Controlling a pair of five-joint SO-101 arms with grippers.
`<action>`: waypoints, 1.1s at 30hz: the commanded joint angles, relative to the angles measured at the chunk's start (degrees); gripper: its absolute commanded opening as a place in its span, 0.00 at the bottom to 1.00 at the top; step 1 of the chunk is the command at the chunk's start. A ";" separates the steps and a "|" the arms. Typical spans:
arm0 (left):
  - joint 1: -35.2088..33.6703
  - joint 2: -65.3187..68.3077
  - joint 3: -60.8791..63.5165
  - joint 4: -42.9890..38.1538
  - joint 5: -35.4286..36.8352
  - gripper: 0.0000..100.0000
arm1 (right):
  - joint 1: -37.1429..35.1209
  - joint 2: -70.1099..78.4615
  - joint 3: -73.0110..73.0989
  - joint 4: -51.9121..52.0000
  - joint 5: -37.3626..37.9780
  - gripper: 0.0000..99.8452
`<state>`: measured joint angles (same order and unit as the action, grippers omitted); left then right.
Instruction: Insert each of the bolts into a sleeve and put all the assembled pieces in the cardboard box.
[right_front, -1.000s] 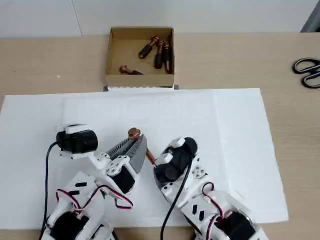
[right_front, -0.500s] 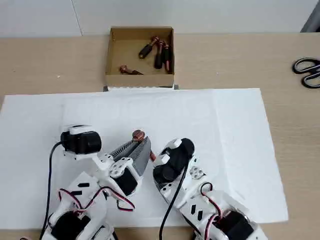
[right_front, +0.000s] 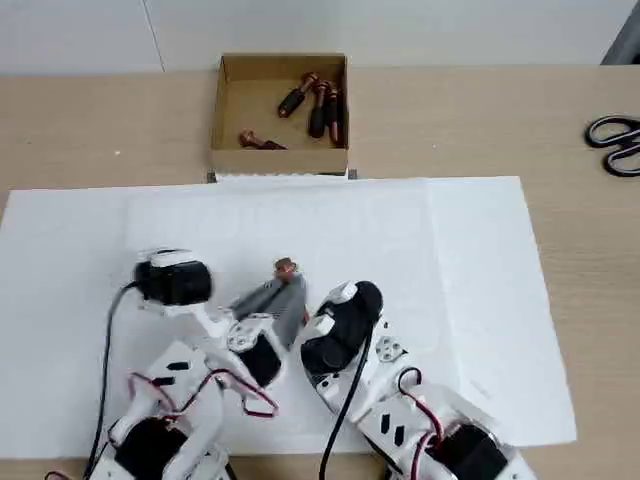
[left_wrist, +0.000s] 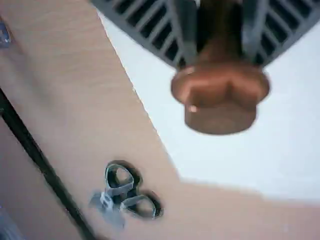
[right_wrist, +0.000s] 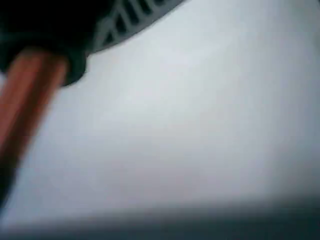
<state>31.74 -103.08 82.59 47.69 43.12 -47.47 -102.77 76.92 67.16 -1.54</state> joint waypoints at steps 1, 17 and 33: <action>0.35 -0.62 -0.04 -1.85 -0.09 0.01 | -0.48 -0.04 -0.53 -1.27 0.62 0.00; 0.35 -0.62 -7.08 13.89 -4.66 0.01 | -0.31 -0.04 -0.53 -1.27 0.62 0.00; 7.47 -0.44 -6.81 16.88 -7.12 0.01 | -0.31 -0.04 -0.53 -1.98 0.70 0.00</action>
<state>38.24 -103.34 76.70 64.75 38.37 -47.74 -102.68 76.92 66.81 -1.54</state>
